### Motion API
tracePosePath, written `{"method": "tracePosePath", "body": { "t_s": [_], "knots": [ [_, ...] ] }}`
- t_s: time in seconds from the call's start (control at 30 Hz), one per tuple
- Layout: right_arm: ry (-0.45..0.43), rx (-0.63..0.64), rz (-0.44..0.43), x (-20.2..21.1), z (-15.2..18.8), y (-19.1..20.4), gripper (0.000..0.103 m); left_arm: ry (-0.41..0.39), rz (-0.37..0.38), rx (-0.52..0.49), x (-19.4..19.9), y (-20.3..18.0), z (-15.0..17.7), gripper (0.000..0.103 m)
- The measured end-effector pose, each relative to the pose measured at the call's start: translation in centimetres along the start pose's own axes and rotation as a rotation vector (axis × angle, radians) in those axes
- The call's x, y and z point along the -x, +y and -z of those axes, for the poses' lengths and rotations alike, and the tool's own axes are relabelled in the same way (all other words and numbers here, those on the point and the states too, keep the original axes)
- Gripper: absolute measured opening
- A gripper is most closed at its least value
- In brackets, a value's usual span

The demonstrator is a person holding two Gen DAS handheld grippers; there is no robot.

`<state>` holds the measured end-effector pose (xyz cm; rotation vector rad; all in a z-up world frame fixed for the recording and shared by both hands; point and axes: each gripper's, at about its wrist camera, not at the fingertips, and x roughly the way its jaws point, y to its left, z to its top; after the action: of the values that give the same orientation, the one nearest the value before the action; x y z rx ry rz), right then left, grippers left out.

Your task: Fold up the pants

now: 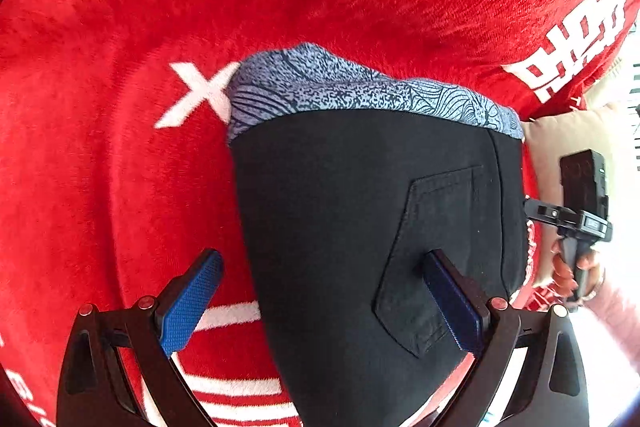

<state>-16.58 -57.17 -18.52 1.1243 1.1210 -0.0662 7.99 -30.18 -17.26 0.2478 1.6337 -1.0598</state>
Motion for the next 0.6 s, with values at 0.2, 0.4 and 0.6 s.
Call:
{"method": "tracePosePath", "body": {
  "t_s": [0.2,0.4,0.6],
  "knots": [
    [0.041,0.027,-0.123,-1.4,-1.3,-0.5,0.075,0.021,0.044,-0.033,-1.6,-0.5,-0.9,0.101],
    [0.028,-0.054,-0.131,-1.8,-1.8,-0.7,0.056,-0.022,0.041,-0.022,-1.8,-1.4,-0.8,0.088],
    [-0.017,-0.109,-0.16,0.0,-0.5,0.0,0.039,-0.08,0.016,-0.048,0.4,-3.2,-0.1,0.063]
  ]
}}
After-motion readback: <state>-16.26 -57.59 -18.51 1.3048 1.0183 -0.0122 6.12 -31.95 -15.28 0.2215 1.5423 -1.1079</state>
